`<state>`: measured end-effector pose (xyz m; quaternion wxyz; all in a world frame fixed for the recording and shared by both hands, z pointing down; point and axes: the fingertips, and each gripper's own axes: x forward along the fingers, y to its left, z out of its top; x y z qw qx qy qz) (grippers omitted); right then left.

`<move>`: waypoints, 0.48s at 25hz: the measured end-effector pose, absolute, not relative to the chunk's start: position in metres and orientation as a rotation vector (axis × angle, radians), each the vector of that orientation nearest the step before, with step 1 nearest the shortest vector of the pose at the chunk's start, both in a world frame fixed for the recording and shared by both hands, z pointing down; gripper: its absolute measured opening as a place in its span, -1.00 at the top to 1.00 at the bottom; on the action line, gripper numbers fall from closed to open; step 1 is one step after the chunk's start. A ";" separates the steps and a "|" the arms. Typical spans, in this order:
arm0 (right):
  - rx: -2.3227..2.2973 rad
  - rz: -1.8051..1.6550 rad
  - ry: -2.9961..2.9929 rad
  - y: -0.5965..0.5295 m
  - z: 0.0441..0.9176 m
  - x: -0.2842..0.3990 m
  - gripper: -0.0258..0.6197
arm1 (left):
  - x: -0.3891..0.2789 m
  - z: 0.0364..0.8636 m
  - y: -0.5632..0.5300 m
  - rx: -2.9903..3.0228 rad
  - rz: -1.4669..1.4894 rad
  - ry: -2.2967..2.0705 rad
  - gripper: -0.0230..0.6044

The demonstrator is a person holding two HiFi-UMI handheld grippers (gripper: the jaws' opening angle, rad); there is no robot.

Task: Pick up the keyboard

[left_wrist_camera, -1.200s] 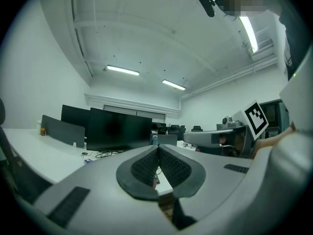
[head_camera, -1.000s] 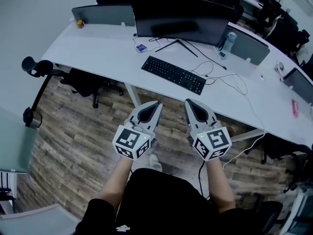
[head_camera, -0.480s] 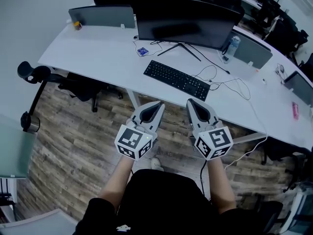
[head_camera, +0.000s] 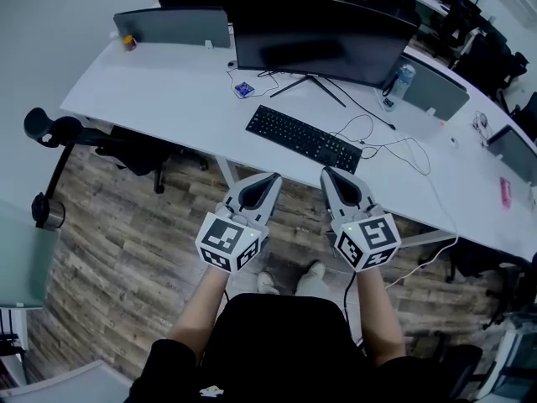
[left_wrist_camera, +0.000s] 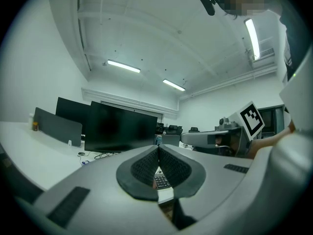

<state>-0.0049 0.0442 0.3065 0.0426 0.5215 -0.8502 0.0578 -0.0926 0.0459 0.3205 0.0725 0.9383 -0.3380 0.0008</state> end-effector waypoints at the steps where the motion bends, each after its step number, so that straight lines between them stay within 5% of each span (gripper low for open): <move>1: 1.591 0.176 -2.601 0.043 0.307 -0.004 0.91 | -0.092 0.321 0.045 2.816 0.002 -1.019 0.90; 12: 1.498 0.147 -2.635 0.013 0.305 0.030 0.91 | -0.056 0.324 0.022 2.782 -0.006 -1.098 0.90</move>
